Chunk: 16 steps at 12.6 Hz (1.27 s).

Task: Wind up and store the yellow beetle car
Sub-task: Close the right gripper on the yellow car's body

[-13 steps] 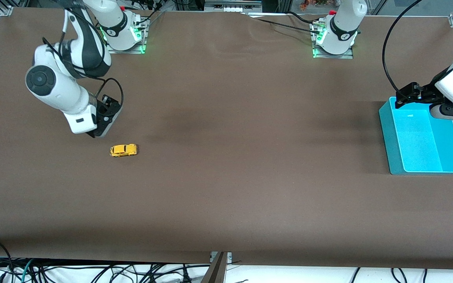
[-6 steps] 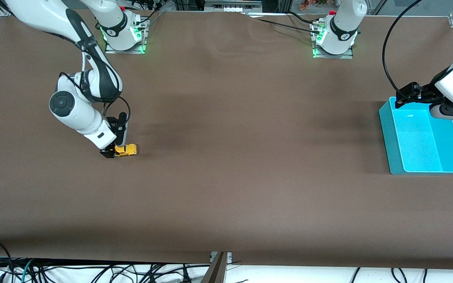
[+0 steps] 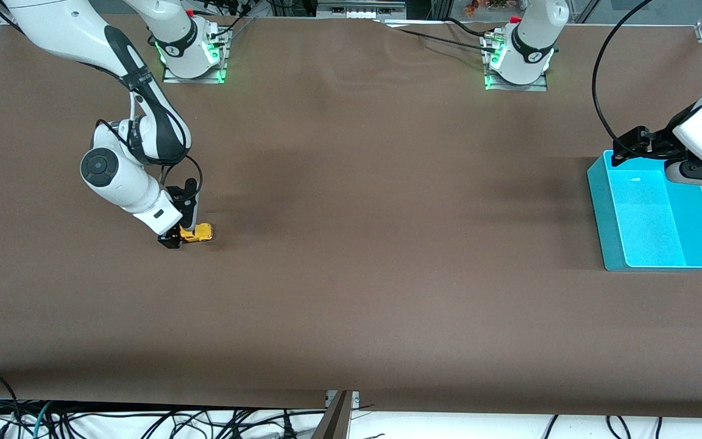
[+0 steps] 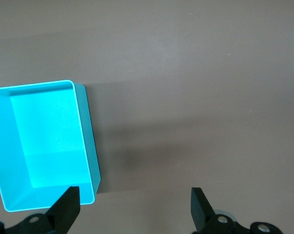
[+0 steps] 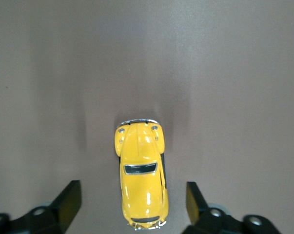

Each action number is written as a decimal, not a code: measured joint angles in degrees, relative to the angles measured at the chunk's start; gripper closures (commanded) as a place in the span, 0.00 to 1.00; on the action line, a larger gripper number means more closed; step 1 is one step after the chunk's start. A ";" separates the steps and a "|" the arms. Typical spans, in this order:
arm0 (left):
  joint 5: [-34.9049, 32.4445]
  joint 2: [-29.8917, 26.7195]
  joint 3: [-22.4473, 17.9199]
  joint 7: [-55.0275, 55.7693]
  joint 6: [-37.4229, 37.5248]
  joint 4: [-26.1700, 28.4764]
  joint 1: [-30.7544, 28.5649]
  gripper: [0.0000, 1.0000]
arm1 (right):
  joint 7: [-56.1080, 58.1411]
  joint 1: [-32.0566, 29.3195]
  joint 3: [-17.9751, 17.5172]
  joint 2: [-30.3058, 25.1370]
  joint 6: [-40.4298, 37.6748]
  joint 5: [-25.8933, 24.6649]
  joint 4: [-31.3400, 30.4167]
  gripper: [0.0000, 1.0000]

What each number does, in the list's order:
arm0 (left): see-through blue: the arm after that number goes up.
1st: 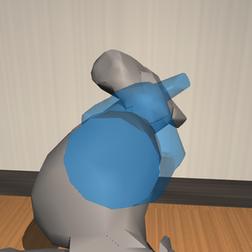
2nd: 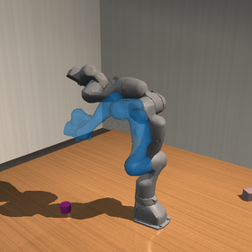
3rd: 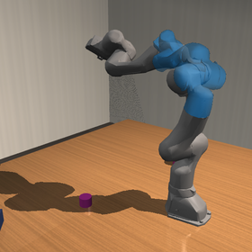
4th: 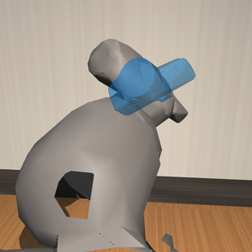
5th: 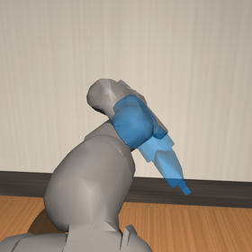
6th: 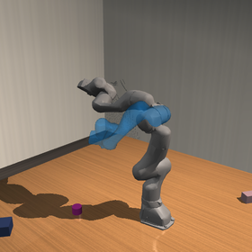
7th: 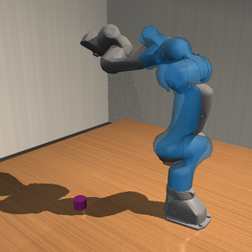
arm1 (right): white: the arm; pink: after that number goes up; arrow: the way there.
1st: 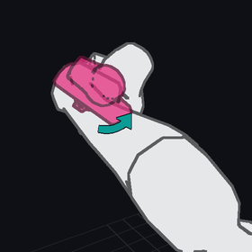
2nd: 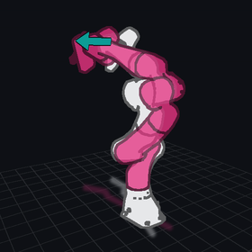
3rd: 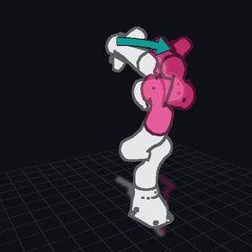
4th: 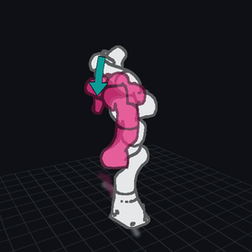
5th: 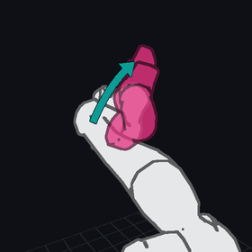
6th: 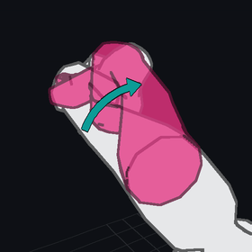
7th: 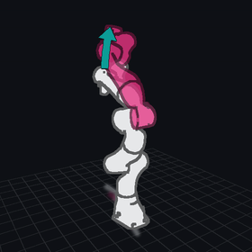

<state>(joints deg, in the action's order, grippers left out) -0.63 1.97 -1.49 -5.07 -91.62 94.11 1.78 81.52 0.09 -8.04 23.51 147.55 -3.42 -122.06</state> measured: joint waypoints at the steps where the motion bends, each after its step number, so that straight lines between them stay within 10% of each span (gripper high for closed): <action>1: 0.00 0.00 0.00 0.00 0.01 0.00 0.00 0.00 | 0.56 -0.28 0.00 0.66 1.09 0.00 0.00 0.13; 9: 0.00 0.00 0.00 0.00 0.06 0.00 0.00 0.00 | 2.63 -1.06 -0.09 2.62 4.15 -0.01 0.22 0.95; 16: 0.00 0.00 0.00 0.00 0.10 0.00 0.00 0.00 | 2.64 -1.06 -1.62 1.85 1.30 -0.04 0.92 0.98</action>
<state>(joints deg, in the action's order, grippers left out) -0.63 1.97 -1.49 -5.06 -91.52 94.11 1.78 84.16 -0.96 -9.66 25.36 148.85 -3.46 -121.13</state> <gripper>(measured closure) 0.000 0.573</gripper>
